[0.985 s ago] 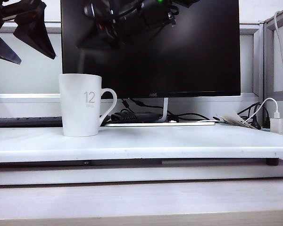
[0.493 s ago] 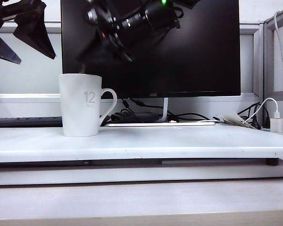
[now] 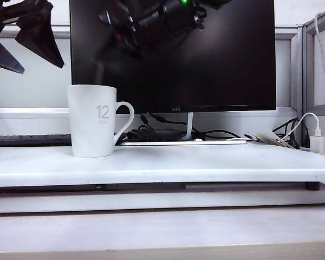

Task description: Pick up a spoon and stir the liquid in the cup.

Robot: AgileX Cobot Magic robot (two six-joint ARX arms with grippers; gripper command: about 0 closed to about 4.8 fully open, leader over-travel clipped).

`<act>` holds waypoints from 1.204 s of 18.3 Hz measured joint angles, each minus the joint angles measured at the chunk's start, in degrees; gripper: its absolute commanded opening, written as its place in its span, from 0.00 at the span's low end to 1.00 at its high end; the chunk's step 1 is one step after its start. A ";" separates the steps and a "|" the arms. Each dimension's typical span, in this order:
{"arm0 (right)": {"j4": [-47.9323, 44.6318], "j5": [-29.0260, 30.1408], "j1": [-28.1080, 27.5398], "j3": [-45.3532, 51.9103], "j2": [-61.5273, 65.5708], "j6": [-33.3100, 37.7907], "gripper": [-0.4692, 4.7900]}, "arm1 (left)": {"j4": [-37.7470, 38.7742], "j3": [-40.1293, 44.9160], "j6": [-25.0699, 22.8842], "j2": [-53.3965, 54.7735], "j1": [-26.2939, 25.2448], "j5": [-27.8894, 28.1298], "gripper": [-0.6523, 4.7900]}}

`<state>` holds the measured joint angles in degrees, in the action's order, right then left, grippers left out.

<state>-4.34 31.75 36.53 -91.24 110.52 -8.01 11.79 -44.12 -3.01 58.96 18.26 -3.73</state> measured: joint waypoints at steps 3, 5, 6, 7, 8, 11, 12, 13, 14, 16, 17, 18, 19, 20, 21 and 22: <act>-0.79 6.12 0.44 -0.02 -0.28 0.46 0.09 | 0.02 0.00 0.00 0.00 0.00 0.02 1.00; 1.81 6.93 0.44 0.00 -0.28 0.66 0.09 | 0.02 0.00 0.00 0.00 0.00 0.02 1.00; 3.98 6.91 0.33 0.00 -0.26 0.68 0.09 | 0.02 0.00 0.00 0.00 0.00 0.02 1.00; 5.62 6.62 0.24 0.00 -0.26 0.70 0.09 | 0.00 0.00 0.00 0.00 0.00 0.00 1.00; 6.97 5.77 0.22 0.00 -0.26 0.70 0.09 | 0.02 0.00 0.00 0.00 0.00 0.00 1.00; 10.75 -1.07 0.26 0.00 -0.26 0.02 0.09 | 0.00 0.00 0.00 0.00 0.00 0.00 1.00; 10.73 -4.50 0.28 0.00 -0.26 -0.74 0.09 | 0.02 0.00 0.00 0.00 0.00 0.02 1.00; 10.27 -7.06 0.28 0.00 -0.26 -0.98 0.09 | 0.00 0.00 0.00 0.00 0.00 0.00 1.00; 9.44 -9.57 0.28 0.00 -0.26 -1.01 0.09 | 0.02 0.00 0.00 0.00 0.00 0.00 1.00; 7.76 -10.97 0.46 0.00 -0.26 -1.01 0.09 | 0.02 0.00 0.00 0.00 0.00 0.00 1.00; 7.23 -10.88 0.50 0.00 -0.26 -1.01 0.09 | 0.00 0.00 0.00 0.00 0.00 0.00 1.00; 6.97 -10.34 0.50 0.00 -0.24 -1.03 0.09 | 0.02 0.00 0.00 0.00 0.00 0.00 1.00; 6.80 -9.68 0.48 0.00 -0.26 -1.05 0.09 | 0.02 0.00 0.00 0.00 0.00 0.02 1.00; 6.80 -9.22 0.44 0.00 -0.26 -1.09 0.09 | 0.02 0.00 0.00 0.00 0.00 0.00 1.00; 6.80 -9.16 0.44 0.00 -0.26 -1.09 0.09 | 0.00 0.00 0.00 0.00 0.00 0.00 1.00; 6.82 -9.14 0.44 0.00 -0.26 -1.09 0.09 | 0.02 0.00 0.00 0.00 0.00 0.00 1.00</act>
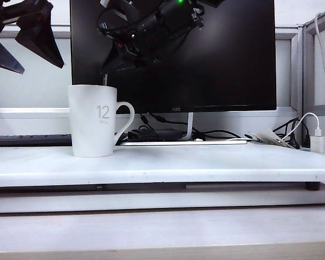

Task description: Pick up a spoon and stir the liquid in the cup.

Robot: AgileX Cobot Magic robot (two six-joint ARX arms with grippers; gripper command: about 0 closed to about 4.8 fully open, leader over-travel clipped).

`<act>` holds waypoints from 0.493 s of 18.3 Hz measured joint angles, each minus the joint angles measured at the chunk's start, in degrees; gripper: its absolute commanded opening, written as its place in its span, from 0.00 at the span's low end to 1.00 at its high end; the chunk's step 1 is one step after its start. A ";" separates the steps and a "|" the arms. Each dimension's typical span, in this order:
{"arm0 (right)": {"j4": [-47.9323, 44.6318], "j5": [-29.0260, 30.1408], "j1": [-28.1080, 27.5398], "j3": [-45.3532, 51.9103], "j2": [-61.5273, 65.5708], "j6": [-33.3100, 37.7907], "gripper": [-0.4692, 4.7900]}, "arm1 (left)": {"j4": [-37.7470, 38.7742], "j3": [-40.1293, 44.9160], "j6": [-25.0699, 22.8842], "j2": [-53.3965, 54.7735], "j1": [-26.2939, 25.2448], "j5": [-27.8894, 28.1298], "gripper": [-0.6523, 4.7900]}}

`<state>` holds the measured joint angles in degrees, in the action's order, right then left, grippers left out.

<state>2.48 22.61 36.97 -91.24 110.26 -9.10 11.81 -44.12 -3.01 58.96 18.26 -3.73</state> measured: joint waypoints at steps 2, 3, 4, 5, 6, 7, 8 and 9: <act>-0.02 0.00 0.00 0.00 0.00 0.00 0.11 | -0.02 0.00 0.00 0.00 0.00 0.00 1.00; -0.02 0.00 0.00 0.00 0.00 0.00 0.18 | -0.02 0.00 0.00 0.00 0.00 0.02 1.00; -0.02 0.00 -0.02 0.00 0.02 0.00 0.57 | -0.02 0.00 0.00 0.00 0.00 0.02 1.00; -0.15 -0.13 -0.02 0.00 0.00 -0.39 0.77 | 0.00 0.00 0.00 0.00 0.00 0.02 1.00; -0.39 -0.09 -0.09 0.00 0.00 -0.44 0.90 | -0.02 0.00 0.00 0.00 0.00 0.02 1.00; -0.50 -0.07 -0.11 0.00 0.00 -0.44 0.94 | 0.00 0.00 0.00 0.00 0.00 0.02 1.00; -0.48 -0.07 -0.20 0.00 0.00 -0.44 0.94 | 0.00 0.00 0.00 0.00 0.00 0.02 1.00; -0.46 -0.09 -0.22 0.00 0.00 -0.37 0.94 | -0.02 0.00 0.00 0.00 0.00 0.02 1.00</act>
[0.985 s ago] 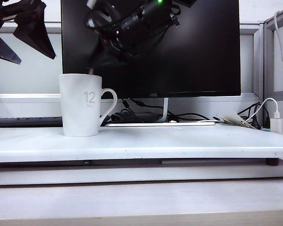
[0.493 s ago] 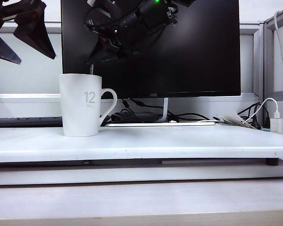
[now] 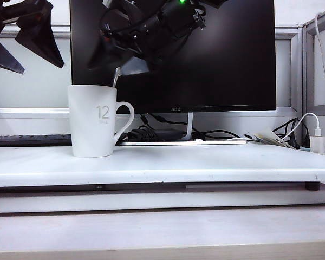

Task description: Pick up a spoon and stir the liquid in the cup.

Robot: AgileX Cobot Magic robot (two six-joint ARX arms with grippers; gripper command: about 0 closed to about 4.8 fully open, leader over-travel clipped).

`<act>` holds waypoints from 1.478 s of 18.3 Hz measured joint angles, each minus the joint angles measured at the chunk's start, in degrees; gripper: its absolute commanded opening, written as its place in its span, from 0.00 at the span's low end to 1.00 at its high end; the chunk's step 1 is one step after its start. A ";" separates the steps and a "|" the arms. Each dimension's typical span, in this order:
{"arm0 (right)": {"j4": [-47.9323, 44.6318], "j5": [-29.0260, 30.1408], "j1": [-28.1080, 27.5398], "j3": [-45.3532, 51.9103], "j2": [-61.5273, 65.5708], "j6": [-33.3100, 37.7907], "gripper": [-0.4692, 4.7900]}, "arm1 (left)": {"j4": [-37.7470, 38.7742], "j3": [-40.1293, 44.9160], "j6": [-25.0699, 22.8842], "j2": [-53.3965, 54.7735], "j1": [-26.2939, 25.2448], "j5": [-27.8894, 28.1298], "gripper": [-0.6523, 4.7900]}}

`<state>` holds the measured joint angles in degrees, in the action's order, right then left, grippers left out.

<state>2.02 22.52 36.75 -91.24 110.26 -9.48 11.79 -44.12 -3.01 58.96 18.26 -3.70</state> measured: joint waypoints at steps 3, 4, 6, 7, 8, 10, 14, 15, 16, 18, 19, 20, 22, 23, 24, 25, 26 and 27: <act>0.44 0.02 0.04 0.11 -1.29 -0.20 0.95 | -0.63 0.00 0.00 0.00 0.00 0.00 1.00; 0.52 0.00 0.04 0.11 -2.75 -0.17 0.99 | -0.90 0.00 0.00 0.00 0.00 0.02 1.00; 0.35 -0.70 0.04 0.09 -6.71 -0.24 1.00 | -1.86 0.00 0.00 -0.83 0.00 0.02 1.00; 0.02 -1.51 -0.02 0.07 -9.14 -0.15 1.00 | -2.64 0.00 0.00 -2.36 0.00 0.02 1.00; 0.11 -1.92 -0.48 0.07 -11.28 -0.17 1.00 | -3.69 0.00 0.00 -4.09 0.00 0.02 1.00; 1.99 -4.79 -1.60 0.07 -17.05 0.07 0.99 | -5.62 -0.04 0.00 -8.52 0.00 0.02 1.00; 11.41 -8.70 -4.70 0.00 -31.67 1.29 0.99 | -5.55 -0.02 0.00 -20.68 0.00 0.87 1.00; 16.00 -9.05 -5.35 0.00 -37.22 1.22 0.99 | -5.42 -0.02 0.00 -25.77 0.00 0.85 1.00; 20.68 -9.29 -6.01 -0.09 -43.04 0.79 0.99 | -5.07 -0.04 0.00 -30.88 0.00 0.85 1.00; 30.01 -13.44 -6.49 -0.11 -52.76 0.13 0.99 | 0.72 -0.15 0.00 -39.98 0.00 0.92 1.00; 37.00 -16.31 -6.54 0.07 -59.67 0.09 0.99 | 6.25 -0.13 0.02 -45.42 0.00 0.92 1.00; 42.10 -18.23 -6.58 1.27 -65.94 0.17 0.99 | 10.16 -0.13 0.11 -49.29 0.00 0.94 1.00; 47.10 -20.90 -6.58 7.96 -77.37 1.36 0.99 | 18.75 -0.13 0.20 -56.02 0.00 0.92 1.00; 48.76 -22.56 -6.58 13.57 -83.89 2.95 0.99 | 22.16 -0.11 1.53 -57.20 0.00 0.94 1.00; 48.76 -23.69 -6.58 19.91 -90.27 5.75 0.99 | 25.55 0.00 4.48 -57.77 0.00 0.92 1.00; 48.74 -24.02 -6.56 24.98 -94.23 7.48 0.99 | 27.67 0.26 6.88 -57.79 0.00 0.92 1.00; 46.80 -24.00 -6.56 31.87 -98.16 9.09 0.99 | 28.13 1.66 8.48 -57.79 0.00 0.68 1.00; 45.09 -23.93 -6.56 38.38 -101.13 10.21 0.99 | 27.89 4.17 9.27 -57.79 0.00 0.20 1.00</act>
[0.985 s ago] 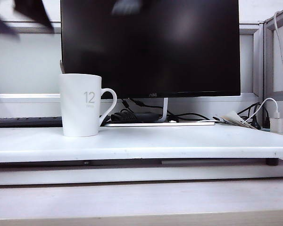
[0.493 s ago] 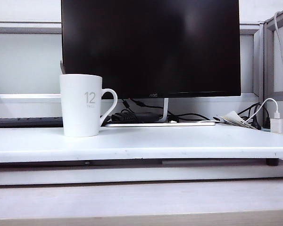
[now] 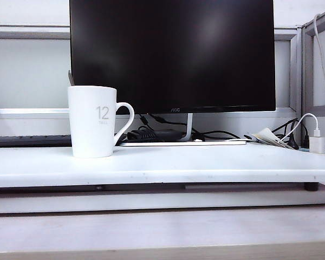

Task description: Pick up a spoon and stir the liquid in the cup.

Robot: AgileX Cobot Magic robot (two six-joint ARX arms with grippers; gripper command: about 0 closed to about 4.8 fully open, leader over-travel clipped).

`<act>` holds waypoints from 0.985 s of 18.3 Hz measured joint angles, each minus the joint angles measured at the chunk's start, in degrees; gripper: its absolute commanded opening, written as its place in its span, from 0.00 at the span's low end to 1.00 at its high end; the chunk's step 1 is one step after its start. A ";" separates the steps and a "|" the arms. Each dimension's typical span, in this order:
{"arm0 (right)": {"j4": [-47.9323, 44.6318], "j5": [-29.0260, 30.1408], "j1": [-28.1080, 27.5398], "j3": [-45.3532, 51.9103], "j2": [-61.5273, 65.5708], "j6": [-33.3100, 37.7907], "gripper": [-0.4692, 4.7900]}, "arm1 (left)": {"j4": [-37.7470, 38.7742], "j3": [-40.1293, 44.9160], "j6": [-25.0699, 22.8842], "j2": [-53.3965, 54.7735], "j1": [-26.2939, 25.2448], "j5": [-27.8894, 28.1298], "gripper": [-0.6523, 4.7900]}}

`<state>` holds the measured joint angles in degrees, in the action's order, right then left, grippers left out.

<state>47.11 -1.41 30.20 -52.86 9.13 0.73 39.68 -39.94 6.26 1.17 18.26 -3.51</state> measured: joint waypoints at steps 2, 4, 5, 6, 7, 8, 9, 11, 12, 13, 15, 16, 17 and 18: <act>-8.02 1.40 -0.04 12.87 -4.09 1.64 0.99 | -1.73 5.53 0.83 0.09 0.00 -0.04 1.00; -23.30 4.09 -0.07 24.61 -5.31 2.36 0.99 | -10.29 13.55 1.97 0.11 0.00 -0.22 1.00; -36.61 4.35 -0.07 32.15 -5.16 2.51 0.99 | -17.92 19.80 3.30 0.11 0.00 -0.44 1.00; -44.81 4.42 -0.07 36.68 -4.22 2.51 0.99 | -21.99 23.58 4.26 0.15 0.00 -0.44 1.00; -52.17 4.42 -0.07 41.18 -3.06 2.56 0.99 | -25.03 27.26 5.66 0.35 0.00 -0.42 1.00; -56.43 4.44 -0.07 44.70 -2.67 2.56 0.99 | -27.41 30.01 7.28 0.20 0.00 -0.39 1.00; -58.51 4.44 -0.07 47.84 -2.58 2.60 0.99 | -28.48 33.44 9.79 0.20 0.00 -0.37 1.00; -58.51 4.46 -0.07 50.58 -2.62 2.64 0.84 | -27.89 36.41 12.13 0.31 0.00 -0.37 1.00; -56.87 4.46 -0.07 52.11 -2.58 2.64 0.64 | -28.13 37.13 12.70 0.26 0.00 -0.37 1.00; -54.51 4.46 -0.07 52.17 -2.54 2.80 0.37 | -28.39 37.59 12.74 0.26 0.00 -0.37 0.90; -51.93 4.46 -0.07 52.17 -2.78 2.75 0.09 | -28.55 38.42 12.66 0.20 0.00 -0.35 0.07; -49.35 4.46 -0.07 52.17 -2.75 2.75 0.09 | -28.57 38.58 12.68 0.24 0.00 -0.35 0.15; -47.23 4.46 -0.07 52.17 -2.75 2.60 0.09 | -28.89 38.71 12.63 0.20 0.00 -0.37 0.11; -46.31 4.68 -0.07 52.17 -2.75 2.67 0.10 | -29.38 38.93 12.61 0.20 0.00 -0.33 0.12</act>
<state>0.80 3.27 30.13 -0.69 6.37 3.40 10.31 -1.02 18.87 1.37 18.26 -3.84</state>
